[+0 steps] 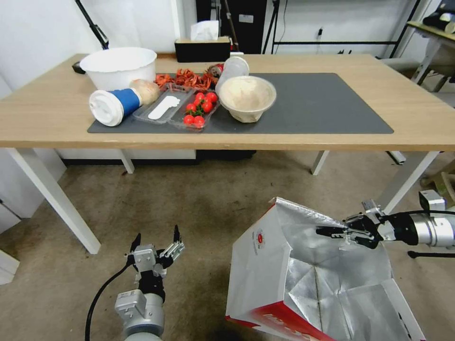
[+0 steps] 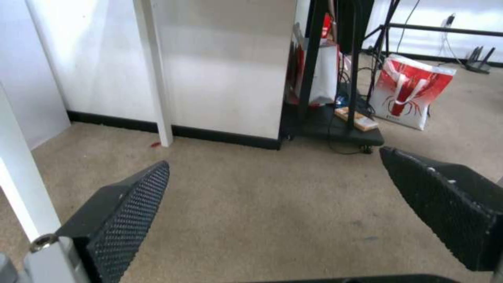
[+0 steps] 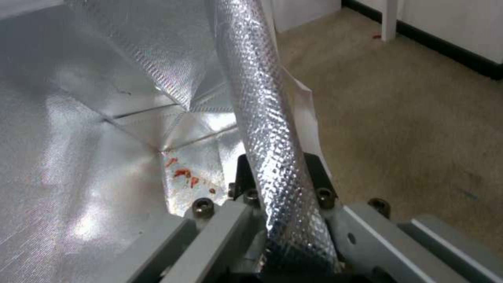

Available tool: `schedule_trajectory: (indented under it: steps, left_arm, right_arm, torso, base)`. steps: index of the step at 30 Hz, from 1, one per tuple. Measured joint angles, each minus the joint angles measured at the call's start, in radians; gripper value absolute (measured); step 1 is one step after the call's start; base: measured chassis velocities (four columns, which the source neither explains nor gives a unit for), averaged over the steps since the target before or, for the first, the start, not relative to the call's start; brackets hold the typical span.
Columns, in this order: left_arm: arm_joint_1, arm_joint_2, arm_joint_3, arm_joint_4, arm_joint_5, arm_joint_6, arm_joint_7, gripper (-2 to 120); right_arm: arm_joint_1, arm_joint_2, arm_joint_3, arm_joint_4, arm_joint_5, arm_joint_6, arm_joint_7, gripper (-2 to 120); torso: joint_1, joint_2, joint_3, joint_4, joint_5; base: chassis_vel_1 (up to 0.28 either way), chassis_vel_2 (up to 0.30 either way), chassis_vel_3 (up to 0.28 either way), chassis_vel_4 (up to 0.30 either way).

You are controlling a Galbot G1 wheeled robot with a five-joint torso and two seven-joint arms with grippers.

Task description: Pick up the food delivery bag from the floor and place it on the table.

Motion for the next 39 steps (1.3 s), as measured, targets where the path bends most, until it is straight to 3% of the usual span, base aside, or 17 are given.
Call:
schedule_trajectory:
  steps: [39]
  left_arm:
    - [0.0,0.002,0.003,0.001,-0.002,-0.001,-0.001,100]
  right_arm:
    - [-0.007,-0.004,0.003,0.01,-0.002,-0.003,-0.006,0]
  torso:
    - [0.053,0.151,0.098,0.0,0.0]
  base:
    - [0.0,0.0,0.0,0.0]
